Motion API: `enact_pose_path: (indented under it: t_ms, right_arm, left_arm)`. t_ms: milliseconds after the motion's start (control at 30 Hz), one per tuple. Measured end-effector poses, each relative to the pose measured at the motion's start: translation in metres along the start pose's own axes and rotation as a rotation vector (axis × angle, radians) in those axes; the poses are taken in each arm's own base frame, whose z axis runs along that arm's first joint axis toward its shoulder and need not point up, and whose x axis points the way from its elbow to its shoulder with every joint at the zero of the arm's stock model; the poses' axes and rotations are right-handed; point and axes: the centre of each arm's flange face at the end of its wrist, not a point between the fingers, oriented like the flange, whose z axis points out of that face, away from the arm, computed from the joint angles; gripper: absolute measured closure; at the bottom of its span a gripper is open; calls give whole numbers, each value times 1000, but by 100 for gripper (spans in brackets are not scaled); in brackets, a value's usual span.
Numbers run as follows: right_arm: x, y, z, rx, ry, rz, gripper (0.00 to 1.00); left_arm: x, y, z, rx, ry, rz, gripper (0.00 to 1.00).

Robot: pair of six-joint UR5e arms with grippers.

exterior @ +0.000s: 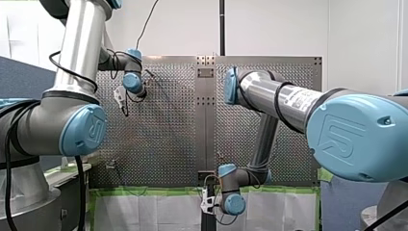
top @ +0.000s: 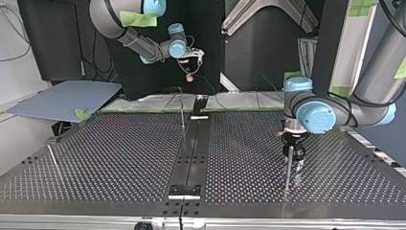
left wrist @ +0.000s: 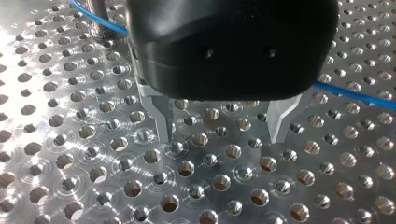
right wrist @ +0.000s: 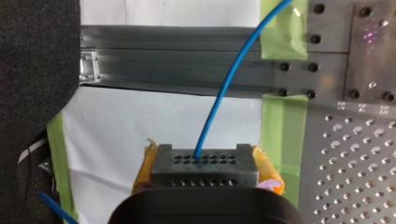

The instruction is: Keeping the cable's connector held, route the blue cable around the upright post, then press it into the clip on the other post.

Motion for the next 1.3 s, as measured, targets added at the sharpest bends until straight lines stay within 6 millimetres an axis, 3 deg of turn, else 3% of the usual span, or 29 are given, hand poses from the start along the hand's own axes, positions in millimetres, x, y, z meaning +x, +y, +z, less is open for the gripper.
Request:
enact_pose_path:
  t_ms: [133, 333, 600, 1300]
  right_arm:
    - [-5, 6, 0, -11, -3, 3, 100]
    - [-8, 31, -7, -64, 12, 18, 100]
    - [23, 53, -20, -129, 90, 32, 100]
    - [92, 78, -71, -191, 212, 76, 100]
  left_arm:
    - [0, 0, 0, -1, 0, 0, 0]
    - [-1, 1, 0, -2, -1, -1, 0]
    - [-1, 3, 1, -4, -3, -2, 0]
    - [-1, 4, 1, -9, 0, -28, 0]
